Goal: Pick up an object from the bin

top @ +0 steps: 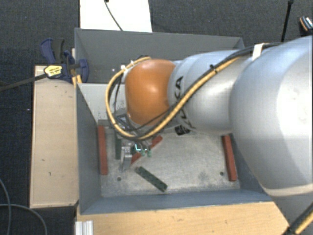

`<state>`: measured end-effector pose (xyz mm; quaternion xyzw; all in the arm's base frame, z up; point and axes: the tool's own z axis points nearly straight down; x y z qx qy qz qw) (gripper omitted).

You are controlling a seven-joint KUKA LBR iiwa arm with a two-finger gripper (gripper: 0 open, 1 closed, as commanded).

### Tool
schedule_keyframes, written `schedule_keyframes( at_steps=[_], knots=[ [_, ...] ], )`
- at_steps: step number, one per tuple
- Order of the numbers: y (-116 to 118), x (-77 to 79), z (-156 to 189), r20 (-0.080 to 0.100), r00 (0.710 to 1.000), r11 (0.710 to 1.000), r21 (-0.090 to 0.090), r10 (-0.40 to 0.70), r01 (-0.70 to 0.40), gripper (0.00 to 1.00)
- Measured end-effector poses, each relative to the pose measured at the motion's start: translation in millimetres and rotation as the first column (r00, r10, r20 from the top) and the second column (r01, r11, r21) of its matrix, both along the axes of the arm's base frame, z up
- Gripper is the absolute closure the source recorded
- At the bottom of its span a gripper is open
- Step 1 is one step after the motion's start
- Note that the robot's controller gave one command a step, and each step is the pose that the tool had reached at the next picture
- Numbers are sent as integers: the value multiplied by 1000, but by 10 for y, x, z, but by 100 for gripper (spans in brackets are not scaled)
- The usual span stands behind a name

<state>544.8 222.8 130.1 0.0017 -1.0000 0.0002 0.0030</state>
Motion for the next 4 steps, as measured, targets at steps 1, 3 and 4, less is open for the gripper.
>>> schedule_keyframes(
  at_steps=[1,3,4],
  knots=[
    [-541,-667,-620,5,999,999,1,-54,54,0],
    [-642,-681,-258,12,994,994,5,-111,111,0],
    [-903,-642,-612,8,989,989,1,-149,149,0]
  ],
)
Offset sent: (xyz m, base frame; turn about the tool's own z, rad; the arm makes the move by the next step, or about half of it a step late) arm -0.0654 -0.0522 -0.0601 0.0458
